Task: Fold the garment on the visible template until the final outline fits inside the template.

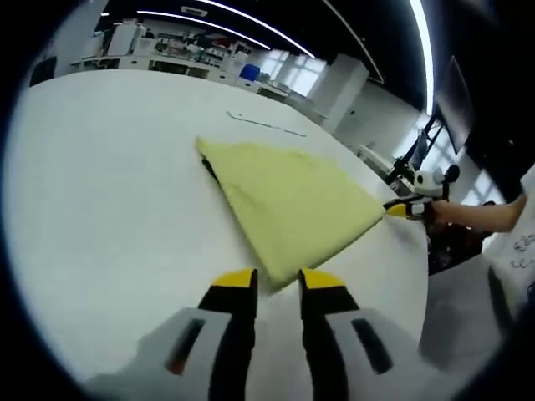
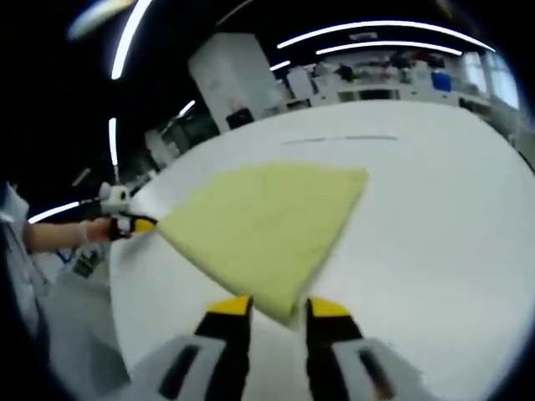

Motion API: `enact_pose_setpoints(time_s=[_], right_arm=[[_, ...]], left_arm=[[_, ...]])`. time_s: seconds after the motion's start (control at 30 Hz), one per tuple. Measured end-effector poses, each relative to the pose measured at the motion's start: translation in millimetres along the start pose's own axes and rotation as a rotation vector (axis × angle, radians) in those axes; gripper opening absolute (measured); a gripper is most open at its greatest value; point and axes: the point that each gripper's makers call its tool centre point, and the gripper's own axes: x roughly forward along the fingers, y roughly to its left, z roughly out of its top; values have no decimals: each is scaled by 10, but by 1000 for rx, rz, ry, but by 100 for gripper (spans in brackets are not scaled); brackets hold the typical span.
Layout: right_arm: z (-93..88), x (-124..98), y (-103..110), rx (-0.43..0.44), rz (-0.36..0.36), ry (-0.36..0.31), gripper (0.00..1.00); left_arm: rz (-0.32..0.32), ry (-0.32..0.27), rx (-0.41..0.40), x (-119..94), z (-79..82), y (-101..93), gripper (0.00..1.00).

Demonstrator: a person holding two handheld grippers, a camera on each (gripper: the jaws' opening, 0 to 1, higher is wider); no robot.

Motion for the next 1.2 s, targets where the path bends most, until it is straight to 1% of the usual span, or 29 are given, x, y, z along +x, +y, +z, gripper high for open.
enact_pose_setpoints(time_s=[0.07,0.1,0.13,0.2,0.23,0.3,0.33,0.4,0.47,0.6,0.67,0.73,0.8,0.9,1.0,1.07,1.1,1.2], right_arm=[[-17,7,-30,2,-9,9,5],[-17,1,-32,3,-9,8,3],[-21,-1,-45,16,-10,14,0],[-8,-8,-35,22,-5,7,0],[-7,-12,-23,21,-7,8,0],[-1,-26,-17,19,-7,5,0],[-2,-29,-13,23,-5,5,0],[-6,-42,-2,24,-3,5,0],[-29,-68,34,24,2,10,0],[-107,-117,136,15,35,27,0],[-155,-149,165,4,34,39,0],[-195,-186,214,13,49,39,0],[-260,-228,283,14,63,46,0],[-368,-283,360,-11,80,73,0],[-446,-330,419,-9,94,84,0],[-495,-351,441,-3,98,79,0],[-518,-353,443,10,94,65,0],[-553,-361,423,34,82,47,0]], left_arm=[[-2,3,-4,5,-3,-13,3],[-6,-2,0,6,6,-22,1],[0,-2,-4,9,9,-12,1],[-8,-16,-3,-7,35,-30,0],[-4,-23,-17,-22,45,-39,0],[8,-30,-18,-48,48,-57,0],[9,-37,-18,-64,48,-104,0],[16,-50,-28,-78,81,-95,0],[10,-57,-33,-105,76,-103,0],[8,-63,-44,-210,-14,-266,0],[10,-62,-52,-245,-34,-234,0],[8,-57,-62,-292,-104,-248,0],[16,-54,-58,-352,-183,-362,0],[12,-65,-84,-445,-238,-382,0],[15,-59,-75,-523,-317,-396,0],[24,-48,-84,-543,-360,-357,0],[29,-44,-91,-551,-379,-341,0],[35,-46,-90,-564,-395,-340,0]])
